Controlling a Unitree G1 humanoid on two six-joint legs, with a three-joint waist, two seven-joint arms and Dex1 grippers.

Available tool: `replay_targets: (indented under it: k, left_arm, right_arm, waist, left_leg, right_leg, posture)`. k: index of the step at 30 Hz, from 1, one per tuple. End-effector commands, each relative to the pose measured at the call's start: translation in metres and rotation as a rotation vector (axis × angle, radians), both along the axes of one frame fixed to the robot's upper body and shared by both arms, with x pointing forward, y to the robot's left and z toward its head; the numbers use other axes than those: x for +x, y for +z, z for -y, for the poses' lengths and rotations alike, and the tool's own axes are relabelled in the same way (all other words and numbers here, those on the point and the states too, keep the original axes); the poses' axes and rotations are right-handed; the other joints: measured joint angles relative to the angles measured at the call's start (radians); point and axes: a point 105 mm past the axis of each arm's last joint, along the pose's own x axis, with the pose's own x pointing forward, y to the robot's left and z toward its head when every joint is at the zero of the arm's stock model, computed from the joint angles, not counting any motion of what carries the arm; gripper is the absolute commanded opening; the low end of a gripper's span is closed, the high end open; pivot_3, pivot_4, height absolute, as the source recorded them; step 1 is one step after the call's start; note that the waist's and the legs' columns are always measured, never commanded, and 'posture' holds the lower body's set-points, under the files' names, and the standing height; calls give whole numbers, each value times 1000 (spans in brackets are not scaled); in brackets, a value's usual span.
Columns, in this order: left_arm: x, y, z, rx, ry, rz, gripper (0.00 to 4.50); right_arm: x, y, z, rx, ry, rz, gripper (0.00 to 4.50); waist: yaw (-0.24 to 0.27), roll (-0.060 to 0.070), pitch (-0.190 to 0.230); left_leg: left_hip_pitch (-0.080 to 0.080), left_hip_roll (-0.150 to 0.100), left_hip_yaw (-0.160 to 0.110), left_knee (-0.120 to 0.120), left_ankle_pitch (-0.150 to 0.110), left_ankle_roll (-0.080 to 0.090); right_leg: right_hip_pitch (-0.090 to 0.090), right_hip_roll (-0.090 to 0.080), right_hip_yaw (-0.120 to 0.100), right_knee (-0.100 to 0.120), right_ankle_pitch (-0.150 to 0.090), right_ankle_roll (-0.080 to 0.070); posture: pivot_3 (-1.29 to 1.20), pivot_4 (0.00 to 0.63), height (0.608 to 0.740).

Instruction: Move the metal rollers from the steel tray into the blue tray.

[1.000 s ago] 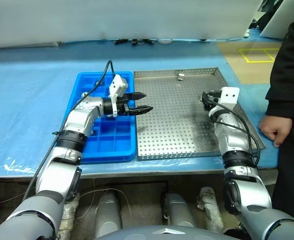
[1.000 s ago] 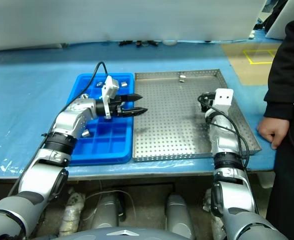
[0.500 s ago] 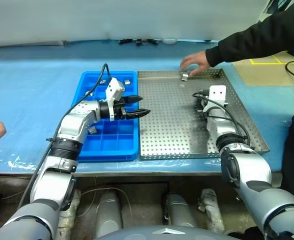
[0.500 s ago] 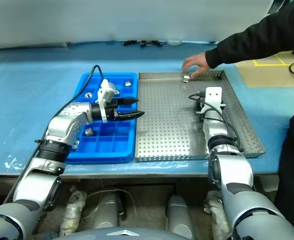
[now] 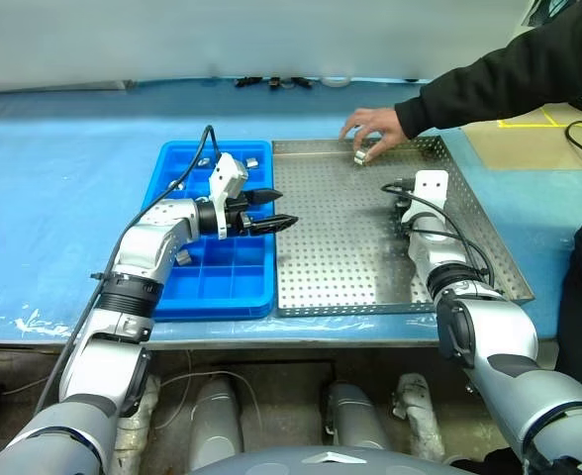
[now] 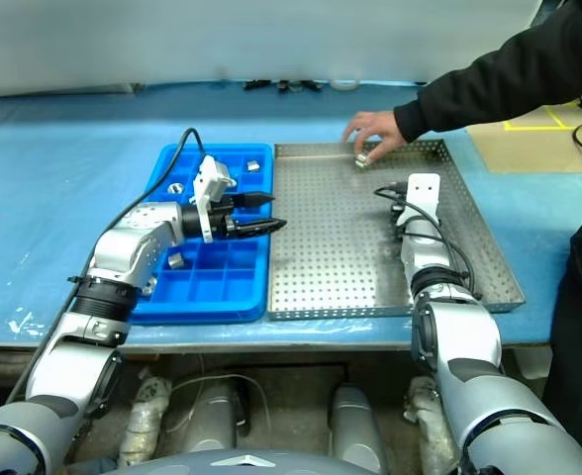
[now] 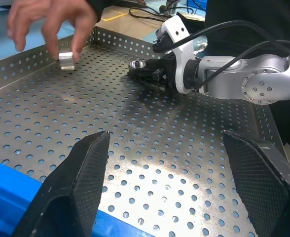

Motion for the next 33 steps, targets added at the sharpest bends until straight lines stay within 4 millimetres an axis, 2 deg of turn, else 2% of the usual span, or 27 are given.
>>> replay_targets:
  k: [1,6,9,12,18,21,25,28,33]
  left_arm:
    - [-1,15,0,-20,-11,52,3830]
    - [-2,19,-7,-28,-11,52,3830]
    - [-2,20,-15,-21,0,52,3830]
    - [0,21,-21,-11,19,55,3830]
    - [-1,21,-33,-9,42,51,3830]
    - [-2,19,-33,-9,43,45,3830]
    - [-2,20,-37,-12,49,38,3830]
    - [-3,20,-45,-9,69,42,3830]
    - [-8,22,-66,2,131,61,3830]
  right_arm:
    - [8,33,-5,30,27,128,1745]
    - [7,61,-16,69,123,250,1745]
    - [-9,70,-21,63,202,280,1745]
    - [-32,62,-19,58,235,228,1745]
    - [-94,33,-16,56,293,64,1745]
    - [-109,35,-27,74,354,47,1745]
    - [-118,65,-68,148,563,119,1745]
    - [-126,93,-110,220,793,181,1745]
    - [-125,105,-154,252,1002,176,1745]
  waist:
    - [0,0,0]
    - [0,1,0]
    - [3,0,0]
    - [18,1,0]
    - [31,1,0]
    - [23,1,1]
    - [17,1,1]
    - [17,1,1]
    - [25,1,1]
  left_leg:
    - [0,0,0,0,0,0]
    - [-1,0,1,-1,0,0]
    - [-1,0,1,-2,0,0]
    - [-1,0,0,-4,0,0]
    - [0,0,0,-8,0,-1]
    - [2,-1,1,-9,1,-2]
    - [7,0,1,-15,4,-7]
    - [12,-1,1,-23,6,-10]
    - [12,0,0,-25,7,-12]
  right_leg:
    - [0,0,0,0,0,0]
    - [-1,0,0,0,0,0]
    - [-1,1,0,-1,0,0]
    - [0,1,0,-2,0,0]
    - [0,0,0,-6,0,0]
    - [0,0,0,-7,0,1]
    - [-1,0,2,-7,2,3]
    - [-1,2,3,-7,2,3]
    - [-2,3,3,-8,1,1]
  posture:
    - [-223,150,740]
    - [-220,150,740]
    - [-213,150,740]
    - [-207,150,740]
    - [-205,150,740]
    - [-210,150,740]
    - [-199,150,740]
    - [-178,150,740]
    - [-115,150,740]
